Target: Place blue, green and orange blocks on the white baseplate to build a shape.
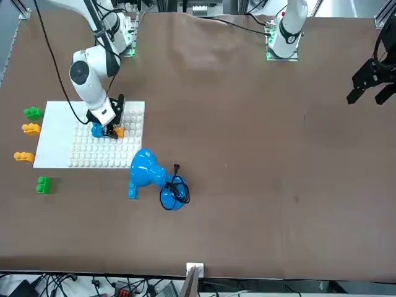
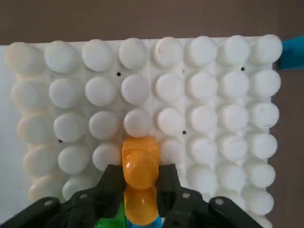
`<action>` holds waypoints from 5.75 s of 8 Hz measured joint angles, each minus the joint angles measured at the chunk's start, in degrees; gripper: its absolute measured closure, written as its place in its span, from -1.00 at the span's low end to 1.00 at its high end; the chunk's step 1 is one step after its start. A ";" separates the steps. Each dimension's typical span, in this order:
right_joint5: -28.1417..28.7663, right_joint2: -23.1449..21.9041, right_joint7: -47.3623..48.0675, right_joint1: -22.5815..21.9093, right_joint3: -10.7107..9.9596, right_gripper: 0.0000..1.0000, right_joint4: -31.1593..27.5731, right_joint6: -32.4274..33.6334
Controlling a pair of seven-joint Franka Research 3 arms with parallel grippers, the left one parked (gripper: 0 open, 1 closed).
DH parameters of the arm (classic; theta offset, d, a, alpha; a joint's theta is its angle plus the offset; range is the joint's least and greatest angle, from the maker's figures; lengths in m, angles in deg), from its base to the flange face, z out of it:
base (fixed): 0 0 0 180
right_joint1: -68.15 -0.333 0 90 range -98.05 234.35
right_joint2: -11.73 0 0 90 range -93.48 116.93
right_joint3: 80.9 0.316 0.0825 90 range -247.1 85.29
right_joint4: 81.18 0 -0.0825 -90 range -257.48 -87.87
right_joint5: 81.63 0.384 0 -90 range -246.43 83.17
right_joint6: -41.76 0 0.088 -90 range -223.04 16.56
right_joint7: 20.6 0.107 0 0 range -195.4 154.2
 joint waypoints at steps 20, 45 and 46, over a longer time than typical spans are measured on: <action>8.23 24.84 81.63 -7.56 -6.26 -1.00 52.54 23.76; 9.47 23.20 72.65 -0.10 -7.78 0.26 49.88 30.66; 9.47 20.65 71.71 0.25 -7.70 0.26 45.17 29.55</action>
